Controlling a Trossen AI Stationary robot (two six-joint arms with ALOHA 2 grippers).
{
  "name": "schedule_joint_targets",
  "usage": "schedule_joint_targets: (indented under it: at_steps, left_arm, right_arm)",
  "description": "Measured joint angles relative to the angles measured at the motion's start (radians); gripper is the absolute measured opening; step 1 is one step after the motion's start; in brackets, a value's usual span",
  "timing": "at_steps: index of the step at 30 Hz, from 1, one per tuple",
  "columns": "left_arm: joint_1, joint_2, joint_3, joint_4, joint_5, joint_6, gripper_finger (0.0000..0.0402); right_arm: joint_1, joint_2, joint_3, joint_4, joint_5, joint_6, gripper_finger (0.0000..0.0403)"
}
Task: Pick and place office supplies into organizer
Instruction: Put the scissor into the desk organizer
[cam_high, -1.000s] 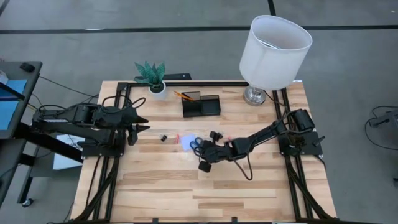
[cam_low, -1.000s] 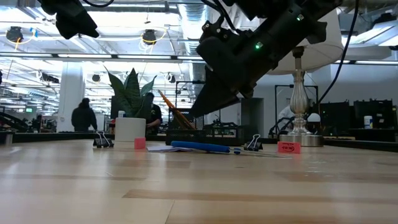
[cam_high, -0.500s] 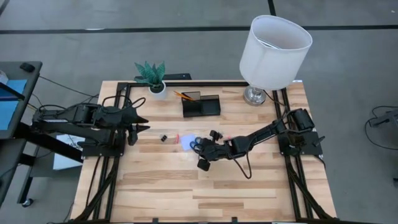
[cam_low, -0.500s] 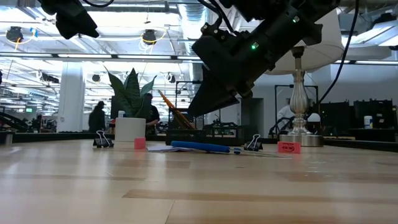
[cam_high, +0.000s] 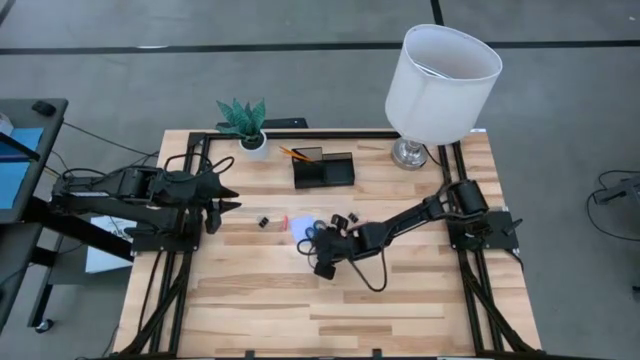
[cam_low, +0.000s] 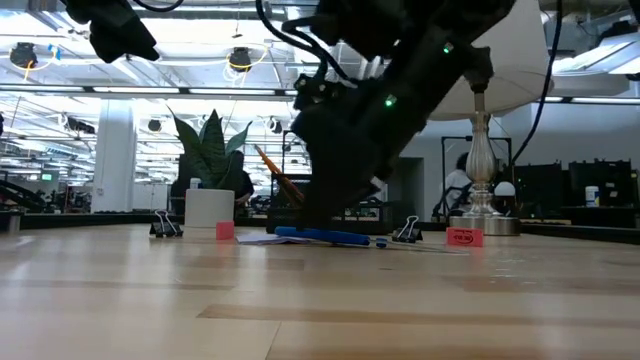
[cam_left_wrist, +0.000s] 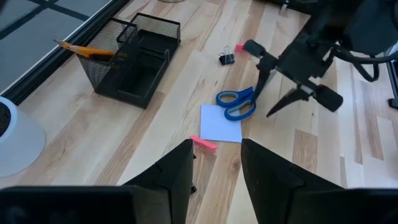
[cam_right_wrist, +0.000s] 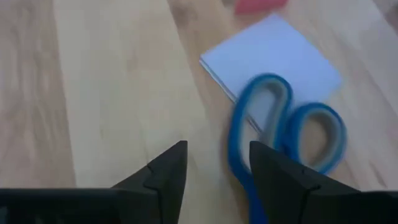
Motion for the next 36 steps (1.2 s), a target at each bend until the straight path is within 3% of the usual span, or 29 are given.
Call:
schedule_joint_targets:
  at_steps: [36]
  left_arm:
    - [0.000,0.000,0.000,0.000,0.000,0.000,0.0126]
  right_arm:
    - [-0.061,0.076,0.026,0.012,-0.126,-0.043,0.0154]
